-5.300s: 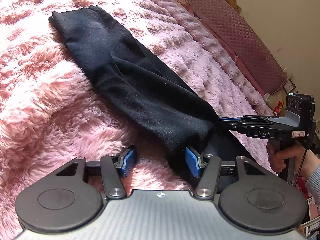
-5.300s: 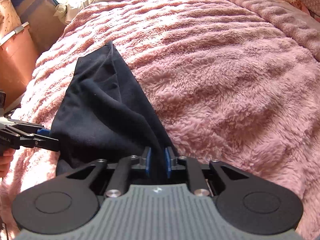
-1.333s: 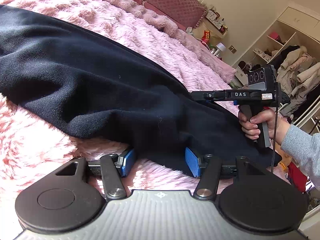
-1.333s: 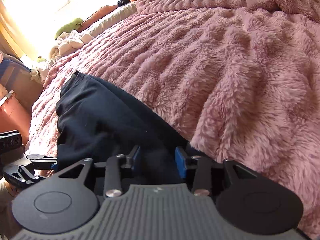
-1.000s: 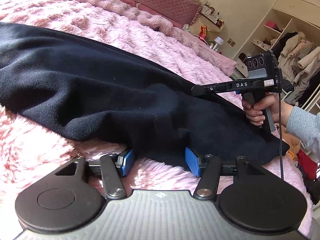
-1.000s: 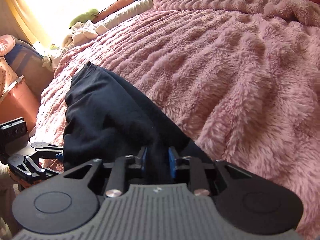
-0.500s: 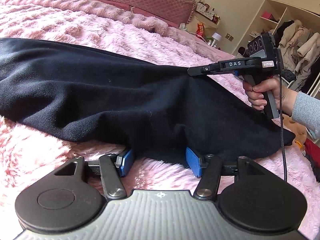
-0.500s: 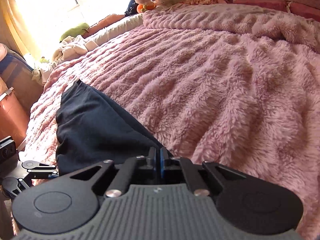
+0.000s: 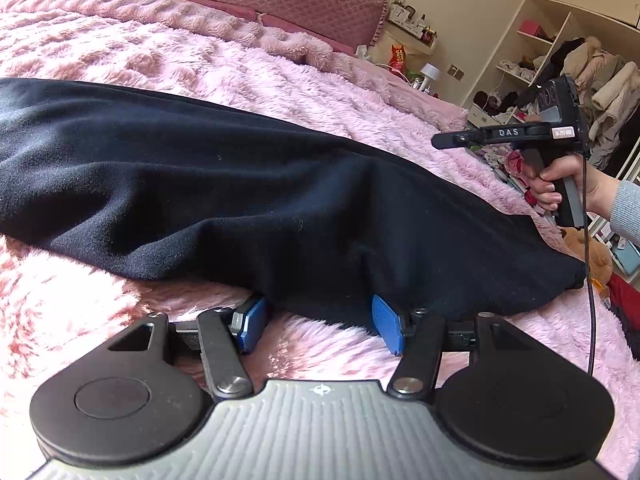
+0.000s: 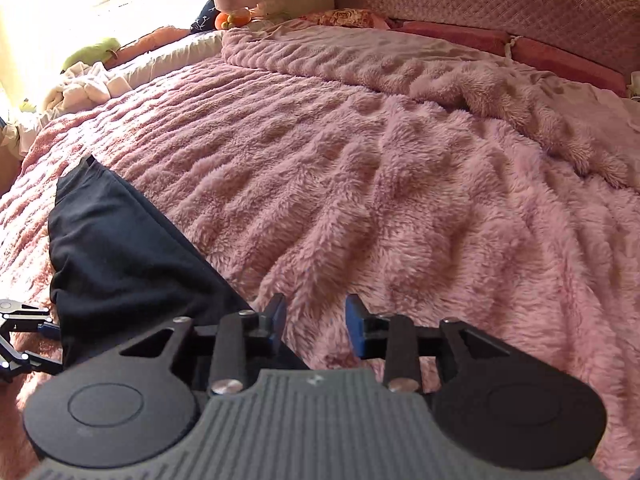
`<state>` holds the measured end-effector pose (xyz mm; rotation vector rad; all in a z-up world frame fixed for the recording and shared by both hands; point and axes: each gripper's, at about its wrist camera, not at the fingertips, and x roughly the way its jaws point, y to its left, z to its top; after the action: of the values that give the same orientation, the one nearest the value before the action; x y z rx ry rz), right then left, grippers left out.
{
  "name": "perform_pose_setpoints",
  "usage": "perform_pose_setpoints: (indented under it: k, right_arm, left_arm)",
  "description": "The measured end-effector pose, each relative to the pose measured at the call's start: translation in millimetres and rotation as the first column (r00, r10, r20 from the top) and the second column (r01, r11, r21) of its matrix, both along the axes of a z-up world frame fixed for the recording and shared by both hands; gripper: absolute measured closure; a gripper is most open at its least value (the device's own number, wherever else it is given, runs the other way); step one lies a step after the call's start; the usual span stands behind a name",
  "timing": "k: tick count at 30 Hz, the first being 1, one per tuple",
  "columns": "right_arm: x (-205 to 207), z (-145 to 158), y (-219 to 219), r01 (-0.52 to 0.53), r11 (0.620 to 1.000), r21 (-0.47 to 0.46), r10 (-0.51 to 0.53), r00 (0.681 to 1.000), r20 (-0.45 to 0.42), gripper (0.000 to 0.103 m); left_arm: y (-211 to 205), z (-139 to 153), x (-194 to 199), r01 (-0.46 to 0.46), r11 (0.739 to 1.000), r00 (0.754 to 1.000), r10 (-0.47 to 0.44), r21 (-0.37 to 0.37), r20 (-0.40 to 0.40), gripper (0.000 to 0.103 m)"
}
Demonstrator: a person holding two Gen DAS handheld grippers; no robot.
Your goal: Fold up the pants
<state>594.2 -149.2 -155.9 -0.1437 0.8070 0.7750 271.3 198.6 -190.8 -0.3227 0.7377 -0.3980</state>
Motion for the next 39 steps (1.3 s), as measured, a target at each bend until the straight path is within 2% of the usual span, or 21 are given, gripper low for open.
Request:
perform_pose_setpoints:
  k: [2,6,7,8,9,10,11,13,15,17,21,25,26,28,31,33,34,35,37,38,39]
  right_arm:
    - [-3.6,1.3,-22.5,0.000,1.000,-0.001,0.000,0.998,-0.063,0.059]
    - [-19.1,-6.4,-54.7,-0.008,1.000,-0.021,0.005,0.989,-0.150,0.059]
    - [-23.3,-14.1,-59.2,-0.021,0.998,-0.057,0.010,0.984,-0.178,0.062]
    - [-25.2,-19.9,-59.5,-0.029,0.994,-0.101,0.010,0.982,-0.189,0.070]
    - [-30.3,-29.1,-59.0,-0.035,0.983,-0.180,0.003,0.984,-0.176,0.079]
    - [-34.9,-35.0,-59.8,-0.027,0.975,-0.222,-0.005,0.989,-0.145,0.096]
    - [-36.4,-36.7,-61.3,-0.004,0.974,-0.225,-0.022,0.993,-0.114,0.103]
    - [-36.9,-35.4,-63.9,0.084,0.966,-0.245,-0.093,0.995,-0.028,0.103]
    - [-31.3,-33.3,-69.2,0.225,0.930,-0.292,-0.211,0.974,0.079,0.103]
    - [-26.4,-29.1,-72.5,0.268,0.925,-0.271,-0.257,0.963,0.077,0.103]
    - [-34.9,-7.4,-45.4,0.204,0.958,-0.202,-0.179,0.974,0.139,0.101]
    - [-37.3,13.6,18.6,0.076,0.995,-0.070,-0.067,0.989,0.133,0.098]
    - [-40.0,17.1,44.0,0.019,0.999,-0.038,-0.014,0.990,0.139,0.098]
    - [-42.8,17.8,88.2,-0.075,0.997,0.000,0.075,0.988,0.133,0.098]
    - [-50.0,6.6,159.4,-0.209,0.977,0.044,0.204,0.975,0.090,0.102]
    - [-57.7,-7.9,206.9,-0.281,0.959,0.028,0.278,0.957,0.079,0.102]
    - [-61.1,-15.9,228.7,-0.310,0.950,0.025,0.308,0.949,0.069,0.102]
    - [-63.8,-23.9,249.2,-0.335,0.942,0.022,0.333,0.941,0.054,0.102]
    - [-66.2,-36.0,282.9,-0.360,0.933,-0.004,0.359,0.931,0.061,0.102]
    - [-66.4,-40.5,297.8,-0.373,0.928,-0.012,0.373,0.925,0.076,0.103]
    - [-64.0,-43.7,306.4,-0.380,0.925,-0.016,0.380,0.921,0.089,0.103]
  left_arm:
    - [2.4,-2.6,1.4,0.001,1.000,1.000,-0.001,-0.018,0.002,0.035]
    - [4.3,-4.7,2.5,-0.005,0.999,1.000,0.005,-0.042,-0.002,0.034]
    - [4.4,-4.9,2.5,-0.006,0.999,1.000,0.006,-0.046,-0.002,0.034]
    - [4.9,-5.2,2.6,-0.007,0.999,1.000,0.007,-0.051,-0.003,0.034]
    - [5.6,-5.5,2.6,-0.007,0.998,1.000,0.006,-0.058,-0.004,0.034]
    - [6.6,-5.6,2.9,-0.006,0.998,1.000,0.006,-0.065,-0.006,0.034]
    - [8.0,-5.4,3.6,-0.006,0.997,1.000,0.006,-0.075,-0.010,0.034]
    - [11.0,-4.8,4.8,-0.007,0.995,1.000,0.005,-0.096,-0.021,0.034]
    - [13.1,-3.6,5.8,-0.010,0.994,0.999,0.006,-0.112,-0.033,0.034]
    - [13.6,-2.2,6.6,-0.010,0.993,0.999,0.005,-0.115,-0.043,0.034]
    - [11.7,5.7,7.5,0.026,0.996,0.997,-0.032,-0.086,-0.068,0.034]
    - [19.9,12.9,8.8,-0.004,0.997,0.990,-0.008,-0.082,-0.142,0.038]
    - [23.9,14.2,9.5,-0.024,0.996,0.986,0.010,-0.085,-0.168,0.043]
    - [35.5,16.2,9.2,-0.069,0.991,0.977,0.044,-0.116,-0.209,0.045]
    - [60.7,14.1,10.6,-0.185,0.968,0.954,0.134,-0.173,-0.270,0.045]
    - [84.6,10.0,13.3,-0.305,0.935,0.914,0.233,-0.184,-0.333,0.051]
    - [98.1,7.7,14.4,-0.345,0.917,0.897,0.259,-0.202,-0.357,0.058]
    - [110.3,5.3,14.5,-0.372,0.900,0.887,0.272,-0.227,-0.372,0.058]
    - [136.9,-1.8,12.5,-0.467,0.839,0.845,0.330,-0.280,-0.421,0.062]
    - [150.0,-5.3,10.6,-0.528,0.801,0.810,0.376,-0.282,-0.449,0.067]
    - [158.4,-6.9,9.0,-0.557,0.783,0.793,0.404,-0.277,-0.456,0.069]
